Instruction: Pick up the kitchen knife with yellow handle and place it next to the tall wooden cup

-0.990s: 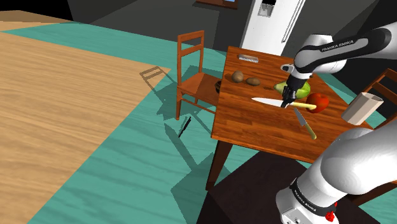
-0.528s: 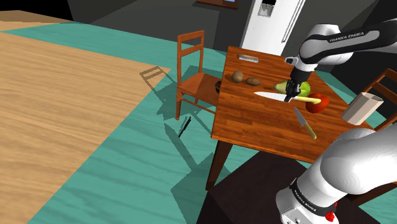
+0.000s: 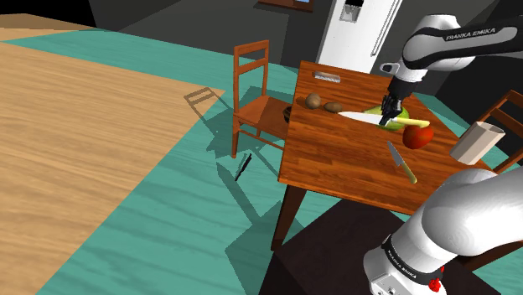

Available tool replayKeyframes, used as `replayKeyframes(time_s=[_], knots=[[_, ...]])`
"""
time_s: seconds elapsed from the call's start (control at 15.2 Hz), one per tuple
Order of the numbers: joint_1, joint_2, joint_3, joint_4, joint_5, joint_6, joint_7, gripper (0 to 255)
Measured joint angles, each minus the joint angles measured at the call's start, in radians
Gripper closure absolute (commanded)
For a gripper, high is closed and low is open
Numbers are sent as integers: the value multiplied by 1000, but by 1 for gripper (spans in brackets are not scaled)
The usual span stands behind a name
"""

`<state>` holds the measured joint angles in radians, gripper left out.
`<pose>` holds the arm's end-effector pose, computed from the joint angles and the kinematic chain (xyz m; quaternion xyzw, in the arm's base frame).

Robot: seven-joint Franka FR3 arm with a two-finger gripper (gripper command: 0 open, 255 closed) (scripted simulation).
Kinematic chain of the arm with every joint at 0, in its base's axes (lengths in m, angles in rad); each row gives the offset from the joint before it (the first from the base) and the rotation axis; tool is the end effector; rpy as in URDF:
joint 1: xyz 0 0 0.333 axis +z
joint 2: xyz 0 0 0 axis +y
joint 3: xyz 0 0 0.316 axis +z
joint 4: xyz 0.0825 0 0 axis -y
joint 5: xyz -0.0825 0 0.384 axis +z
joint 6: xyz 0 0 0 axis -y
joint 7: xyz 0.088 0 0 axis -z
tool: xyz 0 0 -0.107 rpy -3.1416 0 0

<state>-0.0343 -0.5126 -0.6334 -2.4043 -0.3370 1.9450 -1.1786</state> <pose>0.3073 -0.2867 0.4595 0.9382 0.3459 -0.0112 0.0001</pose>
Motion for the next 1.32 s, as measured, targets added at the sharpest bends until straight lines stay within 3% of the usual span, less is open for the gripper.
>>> replayKeyframes(time_s=[0.86,1.32], knots=[[6,-26,45,149,24,-176,-9,255],[-58,-77,-44,156,-44,-202,-136,255]])
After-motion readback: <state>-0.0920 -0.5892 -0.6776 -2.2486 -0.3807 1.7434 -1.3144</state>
